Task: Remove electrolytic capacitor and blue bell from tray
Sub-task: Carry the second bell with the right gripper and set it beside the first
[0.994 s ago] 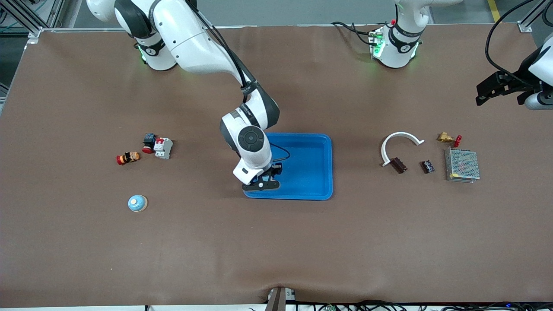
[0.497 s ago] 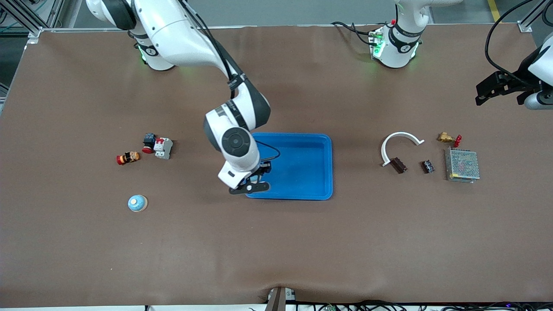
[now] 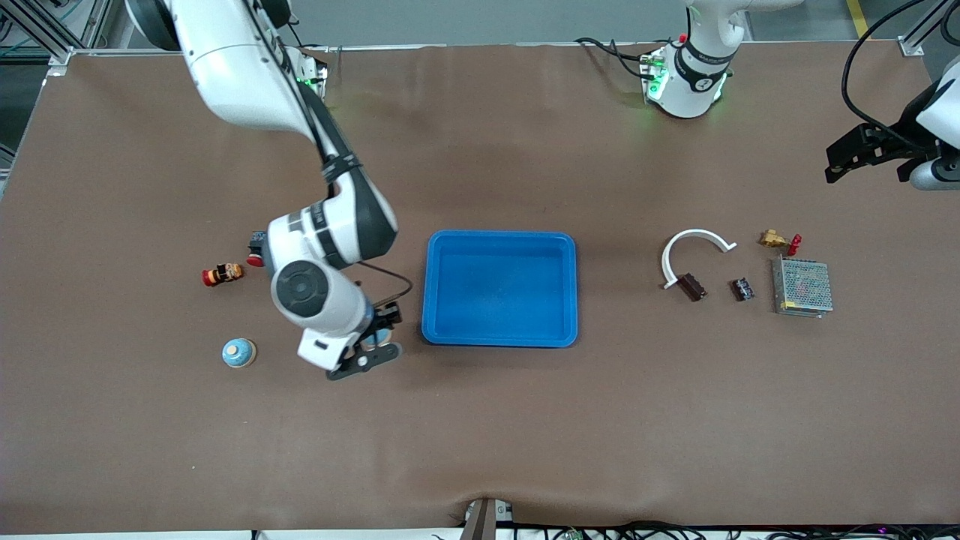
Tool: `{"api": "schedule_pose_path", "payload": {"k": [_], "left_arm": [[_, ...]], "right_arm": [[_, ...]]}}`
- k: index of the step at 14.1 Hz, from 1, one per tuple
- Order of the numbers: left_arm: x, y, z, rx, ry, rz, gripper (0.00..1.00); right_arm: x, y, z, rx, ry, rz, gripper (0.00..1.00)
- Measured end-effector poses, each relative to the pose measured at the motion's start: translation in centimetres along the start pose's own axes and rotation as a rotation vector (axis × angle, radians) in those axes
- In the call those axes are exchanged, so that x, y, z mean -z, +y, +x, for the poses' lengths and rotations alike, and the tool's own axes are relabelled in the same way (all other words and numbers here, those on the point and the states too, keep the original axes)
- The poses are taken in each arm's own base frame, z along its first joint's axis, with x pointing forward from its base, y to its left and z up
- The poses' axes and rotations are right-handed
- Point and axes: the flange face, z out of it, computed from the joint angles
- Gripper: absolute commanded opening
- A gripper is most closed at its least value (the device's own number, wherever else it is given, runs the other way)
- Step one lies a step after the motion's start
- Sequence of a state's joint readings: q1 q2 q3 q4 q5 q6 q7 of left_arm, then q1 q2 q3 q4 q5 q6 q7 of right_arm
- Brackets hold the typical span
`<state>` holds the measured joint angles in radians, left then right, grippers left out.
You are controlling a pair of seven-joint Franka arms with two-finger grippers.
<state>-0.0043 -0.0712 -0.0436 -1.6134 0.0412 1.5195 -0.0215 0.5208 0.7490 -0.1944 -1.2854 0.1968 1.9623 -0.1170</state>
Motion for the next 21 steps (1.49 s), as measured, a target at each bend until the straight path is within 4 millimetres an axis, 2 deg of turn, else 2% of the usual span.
{"api": "schedule_pose_path", "payload": {"k": [5, 7, 9, 14, 21], "left_arm": [[0.0, 0.5, 0.0, -0.009, 0.001, 0.001, 1.0], [0.0, 0.5, 0.0, -0.009, 0.001, 0.001, 1.0], [0.0, 0.5, 0.0, -0.009, 0.001, 0.001, 1.0], [0.1, 0.5, 0.0, -0.01, 0.001, 0.001, 1.0], [0.1, 0.5, 0.0, -0.01, 0.001, 0.001, 1.0]], "right_arm": [[-0.1, 9.0, -0.9, 0.164, -0.006, 0.007, 0.4], [-0.4, 11.7, -1.3, 0.228, -0.002, 0.005, 0.4], [-1.4, 12.9, -1.5, 0.269, 0.009, -0.025, 0.4], [-7.2, 13.9, -2.8, 0.346, 0.035, -0.09, 0.4], [-7.2, 17.9, -3.9, 0.422, 0.036, -0.097, 0.4]]}}
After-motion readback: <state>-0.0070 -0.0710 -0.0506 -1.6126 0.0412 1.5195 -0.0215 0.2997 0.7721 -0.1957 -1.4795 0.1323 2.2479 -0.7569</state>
